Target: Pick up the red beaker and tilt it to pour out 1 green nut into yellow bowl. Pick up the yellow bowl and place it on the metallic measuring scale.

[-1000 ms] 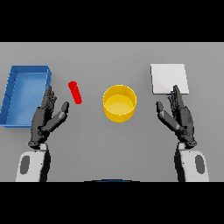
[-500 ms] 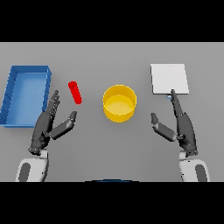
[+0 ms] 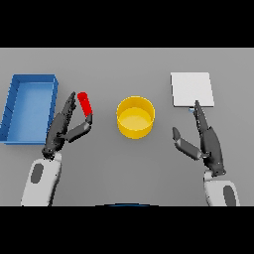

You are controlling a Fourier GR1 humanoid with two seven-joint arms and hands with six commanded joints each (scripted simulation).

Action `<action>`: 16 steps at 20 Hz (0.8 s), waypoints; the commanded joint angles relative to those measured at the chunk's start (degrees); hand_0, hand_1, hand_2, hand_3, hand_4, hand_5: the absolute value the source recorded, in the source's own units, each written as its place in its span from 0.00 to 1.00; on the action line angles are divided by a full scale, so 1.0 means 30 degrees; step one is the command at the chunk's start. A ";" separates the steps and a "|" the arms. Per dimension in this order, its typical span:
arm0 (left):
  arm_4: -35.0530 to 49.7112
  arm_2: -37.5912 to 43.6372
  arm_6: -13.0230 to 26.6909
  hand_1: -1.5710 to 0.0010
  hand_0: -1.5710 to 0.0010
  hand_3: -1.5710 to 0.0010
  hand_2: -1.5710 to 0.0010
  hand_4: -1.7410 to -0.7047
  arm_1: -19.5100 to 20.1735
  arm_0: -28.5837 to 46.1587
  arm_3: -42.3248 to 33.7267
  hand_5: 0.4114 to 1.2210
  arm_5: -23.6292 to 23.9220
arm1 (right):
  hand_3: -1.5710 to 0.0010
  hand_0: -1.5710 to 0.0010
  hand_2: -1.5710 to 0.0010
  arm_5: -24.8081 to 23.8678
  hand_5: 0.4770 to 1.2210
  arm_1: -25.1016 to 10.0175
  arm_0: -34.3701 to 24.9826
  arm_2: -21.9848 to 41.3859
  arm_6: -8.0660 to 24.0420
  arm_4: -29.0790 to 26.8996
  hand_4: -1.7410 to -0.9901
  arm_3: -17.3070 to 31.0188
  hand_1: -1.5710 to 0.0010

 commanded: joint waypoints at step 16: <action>0.0005 0.1764 -0.1568 1.00 1.00 1.00 1.00 0.41 -0.0173 -0.5825 0.7682 0.37 0.0357 | 1.00 1.00 1.00 0.0094 0.28 0.0000 -0.0006 -0.0219 0.0122 -0.0347 0.56 -0.0028 1.00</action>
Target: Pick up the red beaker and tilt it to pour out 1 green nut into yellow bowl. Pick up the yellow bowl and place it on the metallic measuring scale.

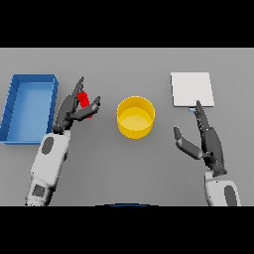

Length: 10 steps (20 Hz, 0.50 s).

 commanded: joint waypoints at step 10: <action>-0.0205 0.0797 -0.1180 0.44 0.45 0.44 0.44 0.29 -0.0678 -0.1387 0.2143 0.73 0.1617 | 1.00 1.00 1.00 -0.0119 0.28 -0.0123 0.0049 -0.0024 0.0383 0.0141 0.61 -0.0362 1.00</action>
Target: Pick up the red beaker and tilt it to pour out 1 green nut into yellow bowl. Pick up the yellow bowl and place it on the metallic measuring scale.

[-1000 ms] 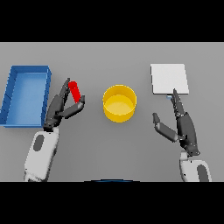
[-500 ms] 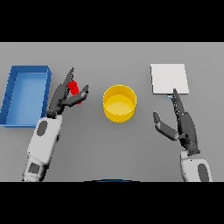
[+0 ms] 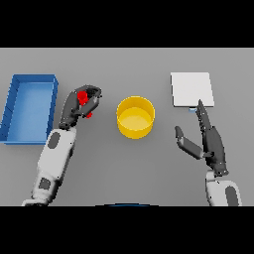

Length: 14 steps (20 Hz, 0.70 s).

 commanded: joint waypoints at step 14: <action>-0.0087 -0.0813 -0.1043 0.02 0.02 0.02 0.02 0.03 0.0084 0.0012 -0.2471 0.85 0.1160 | 1.00 1.00 1.00 -0.0031 0.26 0.0133 -0.0354 0.0356 -0.0566 0.0524 0.65 0.0460 1.00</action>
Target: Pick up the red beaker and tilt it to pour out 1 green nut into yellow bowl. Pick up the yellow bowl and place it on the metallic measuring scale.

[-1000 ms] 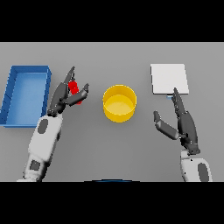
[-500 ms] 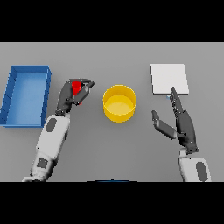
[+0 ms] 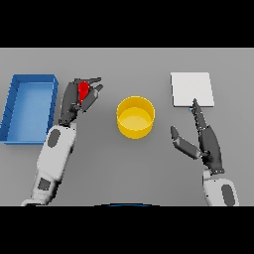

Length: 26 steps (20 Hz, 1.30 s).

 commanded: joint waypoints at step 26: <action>-1.3416 -1.4179 0.3274 0.00 0.00 0.00 0.00 0.10 0.5768 -0.8850 0.2858 0.99 -0.5923 | 1.00 1.00 1.00 -0.0266 0.28 0.0229 0.0279 0.0275 -0.0173 0.0492 0.65 -0.0232 1.00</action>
